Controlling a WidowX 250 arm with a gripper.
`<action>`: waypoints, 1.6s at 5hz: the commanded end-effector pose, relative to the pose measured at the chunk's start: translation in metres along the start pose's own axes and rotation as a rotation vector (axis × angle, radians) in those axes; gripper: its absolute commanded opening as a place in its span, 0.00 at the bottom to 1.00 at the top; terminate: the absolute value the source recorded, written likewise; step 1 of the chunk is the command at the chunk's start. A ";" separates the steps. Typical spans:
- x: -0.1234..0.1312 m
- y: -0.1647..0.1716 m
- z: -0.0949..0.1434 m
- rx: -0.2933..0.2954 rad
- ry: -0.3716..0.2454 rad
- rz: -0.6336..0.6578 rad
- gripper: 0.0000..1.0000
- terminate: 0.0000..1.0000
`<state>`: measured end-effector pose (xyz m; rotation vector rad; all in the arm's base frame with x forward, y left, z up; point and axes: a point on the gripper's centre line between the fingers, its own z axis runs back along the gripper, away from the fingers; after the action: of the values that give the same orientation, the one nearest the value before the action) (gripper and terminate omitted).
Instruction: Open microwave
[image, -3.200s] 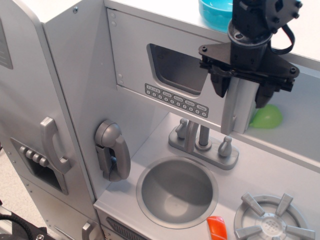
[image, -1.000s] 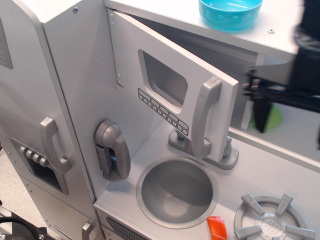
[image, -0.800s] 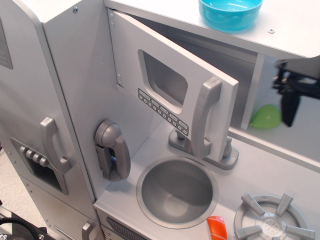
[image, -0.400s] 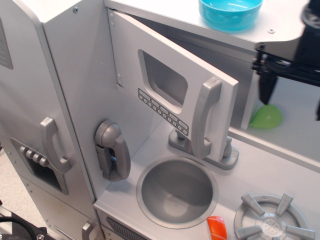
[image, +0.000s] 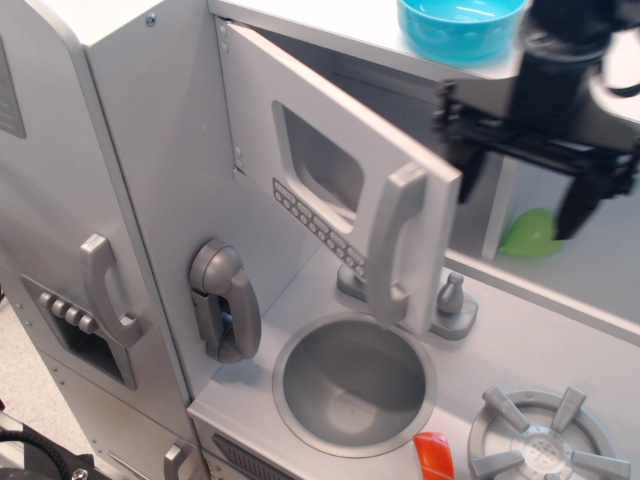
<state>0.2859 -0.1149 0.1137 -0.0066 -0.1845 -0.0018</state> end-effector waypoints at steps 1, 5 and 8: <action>-0.014 0.050 0.027 -0.030 -0.045 -0.005 1.00 0.00; -0.062 0.131 0.036 -0.032 -0.039 -0.030 1.00 0.00; -0.035 0.096 0.097 -0.133 -0.009 0.055 1.00 0.00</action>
<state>0.2261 -0.0196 0.1891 -0.1451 -0.1599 0.0400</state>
